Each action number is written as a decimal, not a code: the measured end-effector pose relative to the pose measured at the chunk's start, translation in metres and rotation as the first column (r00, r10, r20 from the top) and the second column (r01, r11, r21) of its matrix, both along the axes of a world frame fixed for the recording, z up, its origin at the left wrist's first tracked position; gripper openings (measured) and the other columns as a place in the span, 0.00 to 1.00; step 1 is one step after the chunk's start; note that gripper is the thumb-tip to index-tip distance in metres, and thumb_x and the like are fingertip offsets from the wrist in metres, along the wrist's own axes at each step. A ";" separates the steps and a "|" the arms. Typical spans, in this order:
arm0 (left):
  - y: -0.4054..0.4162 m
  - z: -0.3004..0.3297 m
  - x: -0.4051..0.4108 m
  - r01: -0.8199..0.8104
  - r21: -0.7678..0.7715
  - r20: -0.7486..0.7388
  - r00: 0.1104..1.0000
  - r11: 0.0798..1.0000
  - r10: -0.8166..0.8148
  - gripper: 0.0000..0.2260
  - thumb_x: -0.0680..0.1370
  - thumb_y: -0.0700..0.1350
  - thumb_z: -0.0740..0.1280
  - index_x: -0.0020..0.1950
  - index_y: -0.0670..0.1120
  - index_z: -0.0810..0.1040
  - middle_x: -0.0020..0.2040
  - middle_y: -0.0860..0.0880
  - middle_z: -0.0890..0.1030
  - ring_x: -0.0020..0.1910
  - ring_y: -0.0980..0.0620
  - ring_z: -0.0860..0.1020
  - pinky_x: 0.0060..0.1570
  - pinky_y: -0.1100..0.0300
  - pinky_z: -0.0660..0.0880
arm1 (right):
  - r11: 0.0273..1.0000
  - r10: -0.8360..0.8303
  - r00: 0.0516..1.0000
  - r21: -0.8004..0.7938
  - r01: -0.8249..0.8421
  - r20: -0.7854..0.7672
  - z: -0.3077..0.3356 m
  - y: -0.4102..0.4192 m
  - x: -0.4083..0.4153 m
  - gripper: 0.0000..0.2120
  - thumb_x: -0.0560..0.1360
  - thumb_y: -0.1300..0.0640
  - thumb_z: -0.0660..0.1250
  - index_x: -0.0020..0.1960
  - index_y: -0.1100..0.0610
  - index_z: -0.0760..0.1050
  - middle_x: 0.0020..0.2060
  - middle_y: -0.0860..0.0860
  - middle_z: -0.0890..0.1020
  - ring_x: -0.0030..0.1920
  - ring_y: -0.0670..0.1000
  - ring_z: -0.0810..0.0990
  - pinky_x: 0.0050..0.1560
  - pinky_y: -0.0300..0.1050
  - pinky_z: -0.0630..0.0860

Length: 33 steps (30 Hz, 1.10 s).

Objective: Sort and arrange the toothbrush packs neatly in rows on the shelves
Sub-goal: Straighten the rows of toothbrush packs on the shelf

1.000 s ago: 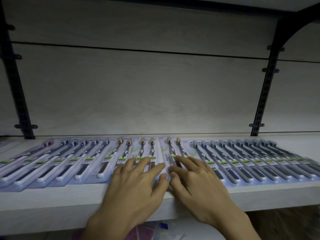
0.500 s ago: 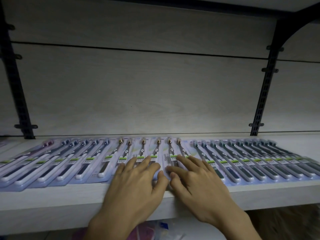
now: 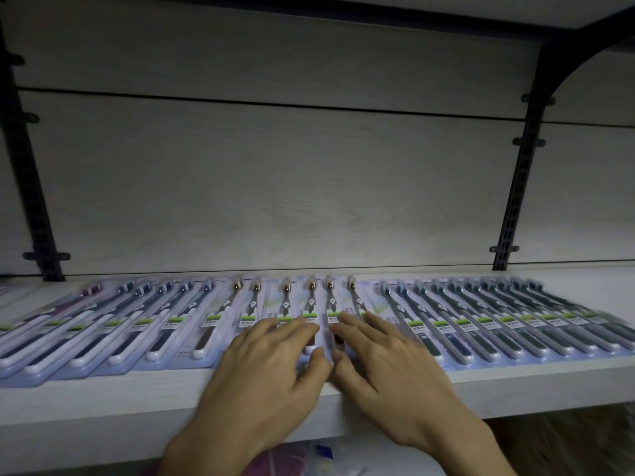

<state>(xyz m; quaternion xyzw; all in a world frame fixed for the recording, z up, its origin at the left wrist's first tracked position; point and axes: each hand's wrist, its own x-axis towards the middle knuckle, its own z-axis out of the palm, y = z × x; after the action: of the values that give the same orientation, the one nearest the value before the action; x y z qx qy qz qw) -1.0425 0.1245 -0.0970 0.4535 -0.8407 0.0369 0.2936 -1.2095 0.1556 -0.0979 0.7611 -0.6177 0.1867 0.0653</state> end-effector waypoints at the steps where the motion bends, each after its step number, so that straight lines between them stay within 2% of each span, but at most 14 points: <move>1: 0.000 0.001 0.001 0.013 -0.012 -0.004 1.000 1.000 -0.013 0.31 0.68 0.63 0.41 0.60 0.56 0.74 0.60 0.61 0.76 0.61 0.61 0.68 0.58 0.64 0.66 | 1.000 0.006 1.000 -0.018 -0.006 0.002 -0.001 0.000 0.000 0.34 0.70 0.36 0.35 0.70 0.44 0.63 0.73 0.37 0.61 0.74 0.44 0.56 0.69 0.43 0.62; 4: -0.002 0.002 0.003 0.072 -0.008 -0.021 0.997 0.997 -0.072 0.30 0.67 0.64 0.41 0.58 0.57 0.73 0.57 0.64 0.75 0.58 0.64 0.66 0.51 0.70 0.65 | 0.997 0.009 1.000 -0.075 -0.009 0.008 -0.003 -0.002 -0.001 0.32 0.71 0.37 0.38 0.64 0.46 0.69 0.69 0.39 0.68 0.70 0.44 0.62 0.64 0.41 0.67; 7: -0.003 0.004 0.004 0.124 0.031 -0.055 0.991 0.992 -0.122 0.27 0.68 0.64 0.43 0.55 0.60 0.75 0.55 0.67 0.74 0.56 0.64 0.66 0.49 0.73 0.64 | 0.992 -0.006 1.000 -0.126 0.009 0.025 -0.006 -0.002 -0.001 0.26 0.72 0.38 0.42 0.58 0.46 0.72 0.62 0.41 0.72 0.62 0.44 0.70 0.56 0.41 0.69; 10: -0.003 0.002 0.004 0.098 0.022 -0.041 0.994 0.995 -0.097 0.28 0.68 0.65 0.43 0.58 0.61 0.75 0.60 0.67 0.72 0.60 0.65 0.65 0.55 0.72 0.60 | 0.991 -0.023 0.999 -0.132 0.026 0.024 -0.008 -0.001 0.000 0.26 0.74 0.38 0.43 0.63 0.42 0.71 0.65 0.45 0.72 0.66 0.48 0.69 0.63 0.44 0.66; 12: -0.003 0.000 0.003 0.042 0.000 0.003 0.999 0.999 -0.042 0.31 0.67 0.67 0.40 0.61 0.62 0.72 0.64 0.67 0.67 0.65 0.64 0.61 0.62 0.68 0.55 | 0.992 -0.012 1.000 -0.128 0.015 0.018 -0.007 0.000 0.001 0.27 0.75 0.39 0.41 0.68 0.40 0.67 0.71 0.47 0.68 0.72 0.50 0.64 0.69 0.48 0.61; 14: -0.003 0.000 0.002 0.022 0.016 0.008 1.000 1.000 -0.022 0.31 0.68 0.66 0.40 0.61 0.61 0.72 0.61 0.65 0.69 0.64 0.61 0.64 0.64 0.63 0.59 | 0.995 0.003 1.000 -0.102 -0.006 -0.027 -0.005 0.001 0.001 0.29 0.74 0.39 0.37 0.70 0.39 0.64 0.72 0.45 0.66 0.72 0.48 0.63 0.70 0.47 0.60; 16: -0.002 0.002 0.003 0.039 0.045 -0.012 0.999 0.998 -0.038 0.30 0.68 0.64 0.40 0.58 0.60 0.74 0.54 0.63 0.72 0.57 0.60 0.70 0.55 0.63 0.65 | 0.994 0.006 0.999 -0.107 -0.010 -0.039 -0.004 0.001 0.000 0.28 0.75 0.41 0.39 0.68 0.40 0.66 0.67 0.45 0.71 0.67 0.48 0.68 0.65 0.48 0.65; 19: -0.001 0.003 0.004 0.081 0.049 -0.022 0.997 0.996 -0.080 0.27 0.69 0.63 0.41 0.55 0.59 0.74 0.51 0.60 0.73 0.52 0.61 0.71 0.47 0.64 0.65 | 0.991 -0.007 1.000 -0.136 0.004 -0.023 -0.004 0.005 -0.002 0.22 0.76 0.43 0.46 0.63 0.42 0.72 0.61 0.47 0.76 0.60 0.51 0.75 0.60 0.50 0.72; 26: 0.004 0.003 0.006 0.139 0.071 -0.058 0.989 0.988 -0.135 0.19 0.74 0.59 0.49 0.58 0.60 0.73 0.54 0.63 0.74 0.54 0.63 0.70 0.52 0.63 0.70 | 0.995 0.035 0.998 -0.092 -0.039 -0.045 -0.003 0.019 -0.006 0.31 0.73 0.40 0.35 0.69 0.41 0.64 0.68 0.44 0.68 0.67 0.47 0.65 0.66 0.42 0.61; 33: 0.006 0.003 0.008 0.172 0.102 -0.091 0.982 0.980 -0.163 0.20 0.73 0.60 0.51 0.59 0.59 0.74 0.57 0.66 0.74 0.57 0.65 0.71 0.57 0.62 0.71 | 0.998 0.037 0.998 -0.048 -0.039 -0.043 -0.003 0.022 -0.006 0.34 0.71 0.38 0.32 0.72 0.41 0.60 0.72 0.43 0.63 0.71 0.45 0.61 0.70 0.41 0.55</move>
<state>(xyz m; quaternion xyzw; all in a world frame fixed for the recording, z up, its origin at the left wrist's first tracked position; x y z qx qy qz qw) -1.0343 0.1302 -0.0944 0.3976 -0.8639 -0.0528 0.3047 -1.2160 0.1779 -0.1007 0.7747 -0.5969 0.1866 0.0933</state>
